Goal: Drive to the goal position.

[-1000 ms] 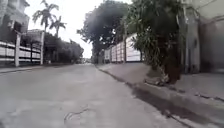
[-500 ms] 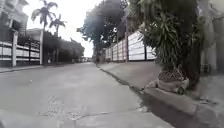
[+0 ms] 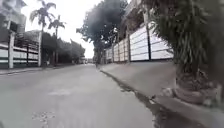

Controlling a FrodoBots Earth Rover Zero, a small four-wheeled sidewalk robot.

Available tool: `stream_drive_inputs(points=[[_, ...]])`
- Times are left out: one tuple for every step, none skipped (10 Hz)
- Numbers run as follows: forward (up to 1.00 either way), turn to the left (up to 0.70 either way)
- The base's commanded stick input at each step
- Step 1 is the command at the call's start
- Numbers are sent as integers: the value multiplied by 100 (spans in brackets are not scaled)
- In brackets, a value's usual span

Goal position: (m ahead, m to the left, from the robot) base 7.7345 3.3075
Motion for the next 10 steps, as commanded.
stream_drive_inputs(points=[[100,24],[100,38],[100,38],[100,33],[100,14],[100,0],[100,0],[100,0],[100,0],[100,0]])
